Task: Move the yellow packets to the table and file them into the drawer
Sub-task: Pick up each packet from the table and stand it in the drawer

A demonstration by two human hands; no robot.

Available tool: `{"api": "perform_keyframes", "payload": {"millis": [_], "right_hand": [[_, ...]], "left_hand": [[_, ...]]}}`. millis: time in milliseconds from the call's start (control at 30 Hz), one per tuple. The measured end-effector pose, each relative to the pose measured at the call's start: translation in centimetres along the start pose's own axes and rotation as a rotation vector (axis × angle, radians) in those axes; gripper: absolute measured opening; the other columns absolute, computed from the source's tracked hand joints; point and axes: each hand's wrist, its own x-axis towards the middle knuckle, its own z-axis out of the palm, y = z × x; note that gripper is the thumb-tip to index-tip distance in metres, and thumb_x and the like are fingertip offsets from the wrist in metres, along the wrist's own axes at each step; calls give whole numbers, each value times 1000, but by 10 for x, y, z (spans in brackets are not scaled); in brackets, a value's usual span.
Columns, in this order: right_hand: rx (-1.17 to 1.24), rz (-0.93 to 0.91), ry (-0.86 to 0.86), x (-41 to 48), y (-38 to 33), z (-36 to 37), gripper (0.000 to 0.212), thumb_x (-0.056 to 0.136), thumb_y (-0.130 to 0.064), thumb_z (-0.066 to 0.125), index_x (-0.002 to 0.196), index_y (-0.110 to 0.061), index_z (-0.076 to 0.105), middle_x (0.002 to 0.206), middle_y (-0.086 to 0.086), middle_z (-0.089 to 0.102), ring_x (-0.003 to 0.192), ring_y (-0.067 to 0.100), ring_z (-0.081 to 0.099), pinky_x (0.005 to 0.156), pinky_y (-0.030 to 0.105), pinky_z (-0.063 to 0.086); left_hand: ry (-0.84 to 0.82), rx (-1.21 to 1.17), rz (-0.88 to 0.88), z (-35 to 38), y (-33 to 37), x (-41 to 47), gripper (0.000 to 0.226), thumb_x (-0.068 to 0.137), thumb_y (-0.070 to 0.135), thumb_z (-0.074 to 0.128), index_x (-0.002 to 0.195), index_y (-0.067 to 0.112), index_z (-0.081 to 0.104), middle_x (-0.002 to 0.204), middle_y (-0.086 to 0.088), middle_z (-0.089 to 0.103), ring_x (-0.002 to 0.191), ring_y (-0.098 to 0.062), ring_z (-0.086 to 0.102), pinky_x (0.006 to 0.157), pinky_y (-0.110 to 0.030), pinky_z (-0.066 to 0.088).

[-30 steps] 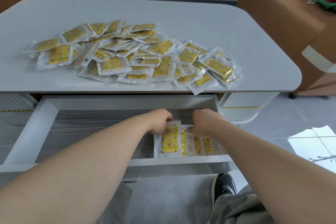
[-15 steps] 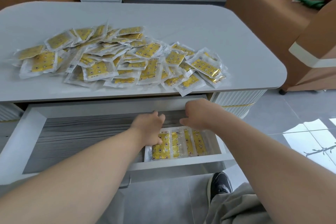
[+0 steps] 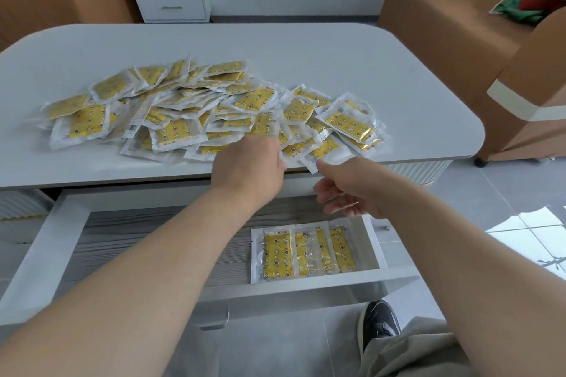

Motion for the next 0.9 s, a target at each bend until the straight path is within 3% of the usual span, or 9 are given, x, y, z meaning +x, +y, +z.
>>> {"api": "perform_keyframes", "payload": {"millis": [133, 267, 467, 600, 700, 900], "right_hand": [[223, 95, -13, 1, -7, 18, 49, 102, -54, 50, 92, -11, 70, 68, 1, 71, 56, 16, 67, 49, 22, 40], [314, 74, 62, 0, -17, 27, 34, 103, -37, 54, 83, -14, 68, 70, -1, 69, 54, 14, 64, 49, 21, 36], [350, -306, 344, -15, -37, 29, 32, 94, -20, 52, 64, -14, 61, 62, 3, 61, 61, 18, 56, 57, 27, 41], [356, -492, 420, -29, -40, 29, 31, 91, -20, 52, 69, 2, 57, 70, 10, 49, 58, 17, 33, 46, 24, 27], [438, -557, 464, -32, -42, 27, 35, 88, -17, 53, 73, 15, 49, 69, 11, 42, 61, 21, 26, 44, 25, 20], [562, -573, 512, -35, -42, 20, 37, 84, -11, 54, 66, 17, 37, 67, 13, 29, 69, 28, 19, 48, 27, 18]], "left_hand": [[66, -6, -27, 6, -9, 6, 27, 98, 43, 58, 109, 19, 60, 110, 0, 60, 89, -27, 63, 67, -36, 47], [62, 18, -49, 14, -17, 10, 36, 98, 45, 59, 121, 17, 59, 123, -2, 54, 92, -27, 64, 67, -35, 45], [44, 30, -15, 20, -29, 13, 23, 99, 34, 59, 113, 16, 64, 119, 0, 57, 92, -28, 64, 72, -40, 53], [85, -19, -17, 23, -27, 15, 23, 100, 35, 54, 109, 17, 65, 115, 1, 60, 90, -27, 65, 71, -37, 53], [116, -69, 11, 25, -26, 14, 30, 100, 42, 53, 114, 17, 62, 111, 1, 64, 91, -26, 65, 72, -38, 54], [106, -20, 55, 28, -28, 11, 22, 103, 33, 50, 115, 19, 60, 104, 0, 68, 91, -24, 65, 70, -35, 54]]}}
